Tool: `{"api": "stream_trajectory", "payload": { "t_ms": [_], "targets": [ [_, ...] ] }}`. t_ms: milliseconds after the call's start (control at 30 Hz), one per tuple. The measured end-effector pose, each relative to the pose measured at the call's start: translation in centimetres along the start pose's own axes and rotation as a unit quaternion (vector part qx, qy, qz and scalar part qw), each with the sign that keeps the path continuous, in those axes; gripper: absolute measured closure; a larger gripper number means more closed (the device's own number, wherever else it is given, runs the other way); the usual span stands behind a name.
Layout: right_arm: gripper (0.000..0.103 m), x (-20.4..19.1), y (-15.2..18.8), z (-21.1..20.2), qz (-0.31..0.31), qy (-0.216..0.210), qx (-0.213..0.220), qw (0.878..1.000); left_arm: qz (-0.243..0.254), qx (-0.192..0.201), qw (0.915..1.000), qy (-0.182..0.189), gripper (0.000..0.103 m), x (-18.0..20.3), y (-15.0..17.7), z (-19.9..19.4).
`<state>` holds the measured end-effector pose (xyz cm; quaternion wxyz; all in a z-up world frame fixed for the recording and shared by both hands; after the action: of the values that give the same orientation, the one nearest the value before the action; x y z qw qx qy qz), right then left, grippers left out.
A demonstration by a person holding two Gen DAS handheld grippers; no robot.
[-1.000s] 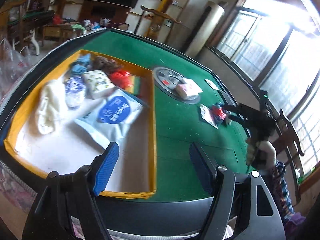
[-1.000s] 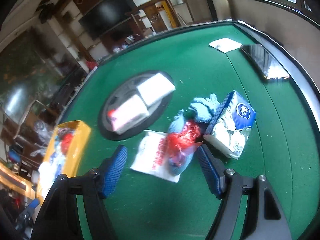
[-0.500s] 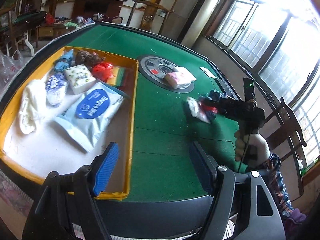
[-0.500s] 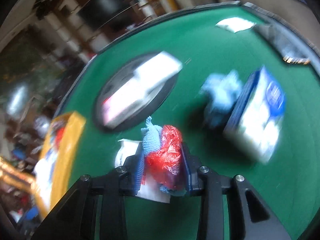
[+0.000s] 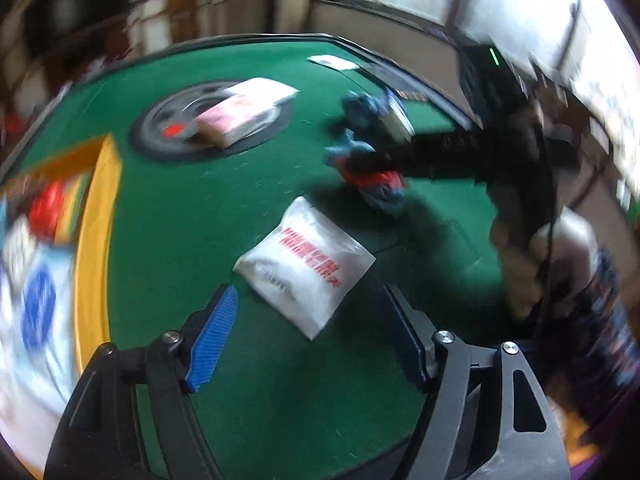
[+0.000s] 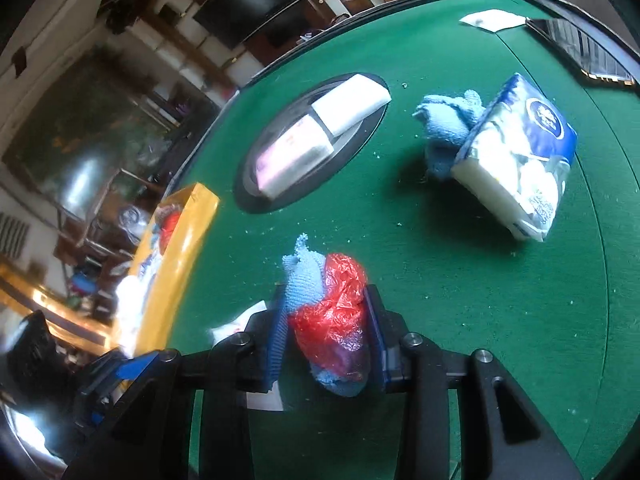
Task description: Organize soft objects
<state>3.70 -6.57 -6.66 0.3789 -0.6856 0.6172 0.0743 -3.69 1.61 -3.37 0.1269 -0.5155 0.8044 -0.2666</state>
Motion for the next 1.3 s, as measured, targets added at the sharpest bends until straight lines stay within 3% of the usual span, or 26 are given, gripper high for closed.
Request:
{"api": "stream_trajectory", "payload": {
  "t_ms": [67, 133, 300, 533, 567, 633, 700, 767, 800, 900, 967, 1033, 1100, 1200, 1300],
  "targets": [
    [0.07, 0.2, -0.3, -0.1, 0.002, 0.003, -0.002, 1.0, 0.065, -0.009, 0.9976, -0.021, 0.031, 0.7, -0.7, 1.6],
    [0.07, 0.3, -0.1, -0.1, 0.008, 0.001, -0.006, 1.0, 0.079, -0.046, 0.9958, 0.009, 0.031, 1.0, -0.8, 3.6],
    [0.07, 0.6, -0.7, 0.1, 0.012, -0.001, -0.005, 1.0, 0.085, -0.042, 0.9955, 0.001, 0.0, 0.2, -2.1, 6.1],
    [0.07, 0.4, -0.9, 0.3, 0.012, 0.0, -0.004, 1.0, 0.092, -0.028, 0.9953, 0.016, 0.0, 1.7, -2.8, 6.3],
    [0.07, 0.4, -0.9, 0.3, 0.013, -0.001, -0.004, 1.0, 0.089, -0.028, 0.9955, 0.016, 0.003, 1.8, -2.8, 6.3],
    [0.07, 0.3, -0.9, 0.3, 0.014, -0.003, -0.003, 1.0, 0.092, -0.022, 0.9952, 0.023, 0.022, 2.4, -2.6, 5.7],
    [0.07, 0.4, -0.9, 0.4, 0.016, -0.005, -0.003, 1.0, 0.115, -0.014, 0.9933, 0.008, 0.059, 3.2, -2.5, 4.9],
    [0.07, 0.4, -0.9, 0.4, 0.018, -0.007, -0.003, 1.0, 0.13, -0.017, 0.991, 0.027, 0.088, 4.6, -2.1, 4.0],
    [0.07, 0.4, -0.9, 0.4, 0.019, -0.008, -0.003, 1.0, 0.135, -0.022, 0.9901, 0.031, 0.088, 5.2, -1.8, 3.8],
    [0.07, 0.4, -0.9, 0.4, 0.019, -0.008, -0.002, 1.0, 0.153, -0.021, 0.9879, 0.019, 0.088, 5.9, -1.2, 3.8],
    [0.07, 0.4, -0.9, 0.4, 0.021, -0.01, -0.002, 1.0, 0.125, -0.005, 0.9907, 0.052, 0.087, 5.7, -1.6, 2.7],
    [0.07, 0.5, -0.9, 0.3, 0.023, -0.011, -0.001, 1.0, 0.079, 0.01, 0.993, 0.087, 0.071, 4.4, -2.5, 1.4],
    [0.07, 0.5, -0.9, 0.3, 0.023, -0.011, -0.001, 1.0, 0.016, 0.025, 0.9956, 0.089, 0.035, 1.5, -3.6, 0.9],
    [0.069, 0.5, -0.8, 0.3, 0.022, -0.011, -0.002, 1.0, -0.082, 0.015, 0.9918, 0.097, 0.033, -2.9, -3.5, 1.7],
    [0.069, 0.6, -0.8, 0.3, 0.03, -0.018, -0.002, 0.999, -0.159, -0.008, 0.974, 0.161, 0.033, -4.1, -2.2, 2.9]
  ]
}}
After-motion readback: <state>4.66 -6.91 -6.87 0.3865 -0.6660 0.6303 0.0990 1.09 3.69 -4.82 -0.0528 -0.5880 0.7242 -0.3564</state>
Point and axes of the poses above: each gripper's, at about its wrist camera, not at the fingertips, and z roughly the way its jaws point, x to its right, y to its underside, the point moved 9 cm from there along z, roughly the way its jaws point, and after that the axes turned 2 degrees about -x, right-handed, at the moved point
